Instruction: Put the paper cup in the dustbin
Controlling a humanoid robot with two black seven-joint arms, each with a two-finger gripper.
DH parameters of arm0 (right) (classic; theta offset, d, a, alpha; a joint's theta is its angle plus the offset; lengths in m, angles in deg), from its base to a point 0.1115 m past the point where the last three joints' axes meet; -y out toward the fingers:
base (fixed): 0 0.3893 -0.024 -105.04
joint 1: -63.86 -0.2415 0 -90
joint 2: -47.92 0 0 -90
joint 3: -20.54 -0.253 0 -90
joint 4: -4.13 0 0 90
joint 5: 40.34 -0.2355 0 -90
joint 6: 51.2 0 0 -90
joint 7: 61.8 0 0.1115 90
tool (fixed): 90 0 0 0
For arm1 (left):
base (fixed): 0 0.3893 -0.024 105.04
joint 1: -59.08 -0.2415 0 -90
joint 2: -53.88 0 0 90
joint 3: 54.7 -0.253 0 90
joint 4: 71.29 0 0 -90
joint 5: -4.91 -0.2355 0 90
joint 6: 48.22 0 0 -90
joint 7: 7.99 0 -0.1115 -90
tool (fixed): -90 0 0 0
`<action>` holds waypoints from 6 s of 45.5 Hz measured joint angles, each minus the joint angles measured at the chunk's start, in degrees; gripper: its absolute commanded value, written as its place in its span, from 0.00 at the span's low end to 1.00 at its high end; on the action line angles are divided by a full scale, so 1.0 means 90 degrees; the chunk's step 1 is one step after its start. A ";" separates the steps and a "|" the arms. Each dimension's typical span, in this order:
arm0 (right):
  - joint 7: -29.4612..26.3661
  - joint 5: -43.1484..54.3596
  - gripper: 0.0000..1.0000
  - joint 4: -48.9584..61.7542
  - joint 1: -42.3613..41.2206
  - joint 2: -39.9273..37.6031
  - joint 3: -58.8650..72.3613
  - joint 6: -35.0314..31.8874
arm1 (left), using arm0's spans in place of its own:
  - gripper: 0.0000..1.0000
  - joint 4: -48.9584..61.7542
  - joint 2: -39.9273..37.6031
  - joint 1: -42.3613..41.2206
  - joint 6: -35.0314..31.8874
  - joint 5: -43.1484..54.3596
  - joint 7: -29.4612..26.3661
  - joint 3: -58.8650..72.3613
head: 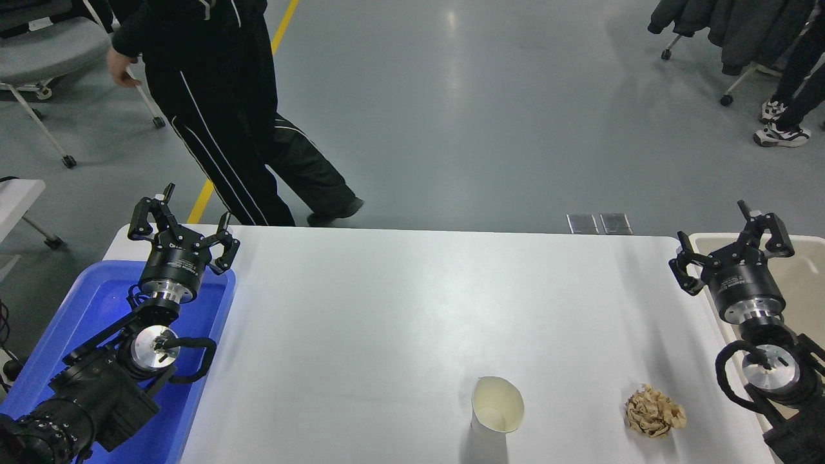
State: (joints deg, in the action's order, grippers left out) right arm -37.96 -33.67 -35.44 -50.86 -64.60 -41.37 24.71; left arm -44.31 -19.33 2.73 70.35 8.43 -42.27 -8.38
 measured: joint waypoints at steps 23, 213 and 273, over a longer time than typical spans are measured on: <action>0.0007 -0.0023 0.99 -0.0017 -0.0002 0.0003 0.0020 -0.0005 | 1.00 0.0000 0.0000 0.0000 0.0000 0.0000 0.0002 0.0000; -0.1081 0.8301 0.00 -0.3615 -0.5279 -0.0153 0.9613 -0.0075 | 1.00 0.0000 0.0000 0.0001 0.0000 -0.0001 0.0000 0.0000; -0.1099 0.7287 0.00 -0.4692 -0.9135 -0.1717 1.0358 -0.0785 | 1.00 0.0000 0.0000 0.0000 -0.0001 0.0000 0.0000 0.0000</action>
State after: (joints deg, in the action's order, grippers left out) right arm -47.85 31.92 -77.66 -133.07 -80.05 51.85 17.64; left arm -44.31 -19.33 2.74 70.34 8.43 -42.27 -8.38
